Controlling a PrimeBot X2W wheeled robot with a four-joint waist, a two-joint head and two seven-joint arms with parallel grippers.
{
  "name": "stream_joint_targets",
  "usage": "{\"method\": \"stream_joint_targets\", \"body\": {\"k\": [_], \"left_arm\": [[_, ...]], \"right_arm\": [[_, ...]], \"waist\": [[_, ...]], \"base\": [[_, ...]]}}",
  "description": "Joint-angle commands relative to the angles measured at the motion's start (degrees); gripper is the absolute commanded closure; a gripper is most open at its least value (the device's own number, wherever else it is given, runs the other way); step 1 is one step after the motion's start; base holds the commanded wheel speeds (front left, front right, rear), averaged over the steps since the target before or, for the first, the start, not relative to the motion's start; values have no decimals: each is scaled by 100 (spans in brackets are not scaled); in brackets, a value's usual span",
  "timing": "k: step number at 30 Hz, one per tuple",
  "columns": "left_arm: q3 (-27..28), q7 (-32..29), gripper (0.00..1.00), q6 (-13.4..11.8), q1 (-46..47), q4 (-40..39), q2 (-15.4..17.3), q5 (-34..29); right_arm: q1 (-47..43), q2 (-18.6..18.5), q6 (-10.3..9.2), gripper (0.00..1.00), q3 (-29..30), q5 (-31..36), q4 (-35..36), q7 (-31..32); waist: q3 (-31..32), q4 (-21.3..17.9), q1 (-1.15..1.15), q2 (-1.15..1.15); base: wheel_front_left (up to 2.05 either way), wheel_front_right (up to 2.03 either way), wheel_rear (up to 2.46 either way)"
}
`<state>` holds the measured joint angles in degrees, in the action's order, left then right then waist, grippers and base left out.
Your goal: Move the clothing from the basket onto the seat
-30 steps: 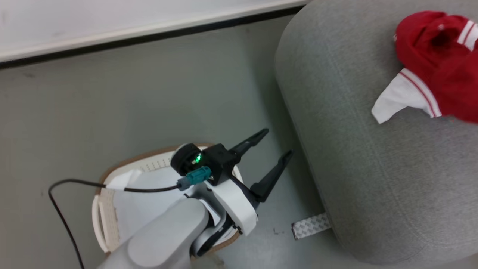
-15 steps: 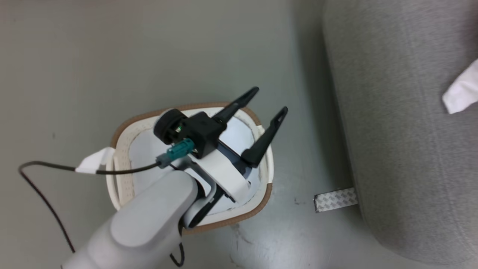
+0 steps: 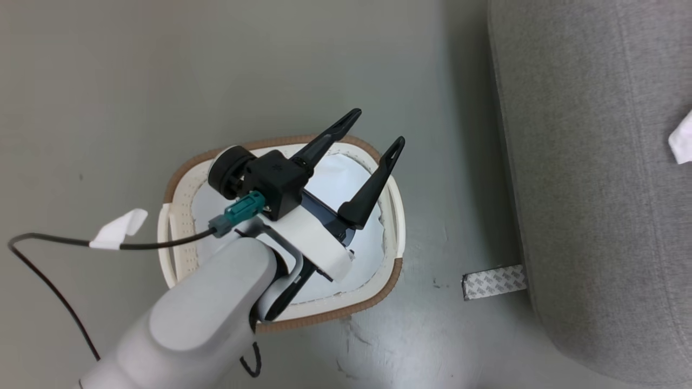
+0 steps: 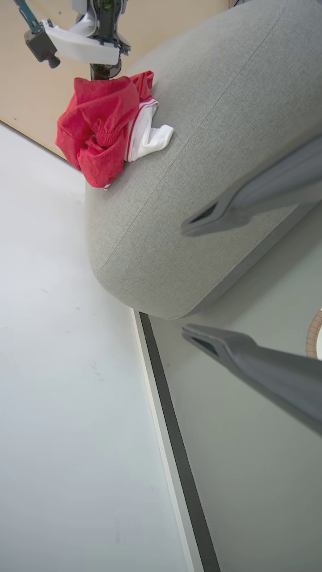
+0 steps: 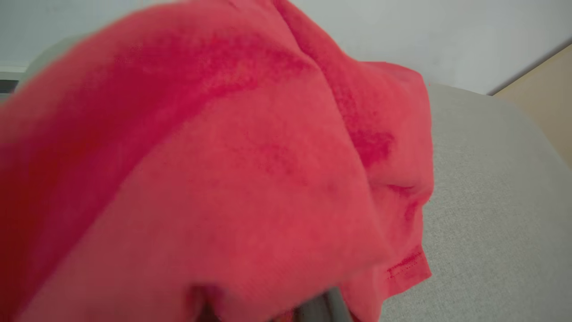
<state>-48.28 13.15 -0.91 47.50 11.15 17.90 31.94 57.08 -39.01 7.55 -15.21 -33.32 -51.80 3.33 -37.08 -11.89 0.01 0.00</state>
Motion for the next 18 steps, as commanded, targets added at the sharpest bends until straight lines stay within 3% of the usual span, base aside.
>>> {"method": "stream_joint_targets", "body": {"k": [1, 2, 4, 5, 18], "left_arm": [[14, 42, 0, -13, 8, 12, 31, 15], [14, 53, 0, -12, -15, 28, 20, 30], [11, 83, 0, 2, -70, 62, -18, 45], [16, 87, 0, 5, -105, 85, -32, 63], [454, 197, 0, -71, -899, 310, -14, 358]], "right_arm": [[-72, -50, -13, 100, -77, -88, 1, -43], [-75, -57, -13, 88, -155, -129, -11, -59], [-104, -75, -13, 51, -305, -211, -58, -86], [-138, -67, -13, 1, -389, -257, -78, -93], [-347, -393, -13, 0, -1441, -581, 343, -310]], "waist": [[74, -29, -1, 0], [129, -38, -1, 0], [263, -47, -1, 0], [355, -54, -1, 0], [1965, -27, -1, 0]], "base": [[0, 0, 0], [0, 0, 0], [0, 0, 0], [0, 0, 0], [0, 0, 0]]}}
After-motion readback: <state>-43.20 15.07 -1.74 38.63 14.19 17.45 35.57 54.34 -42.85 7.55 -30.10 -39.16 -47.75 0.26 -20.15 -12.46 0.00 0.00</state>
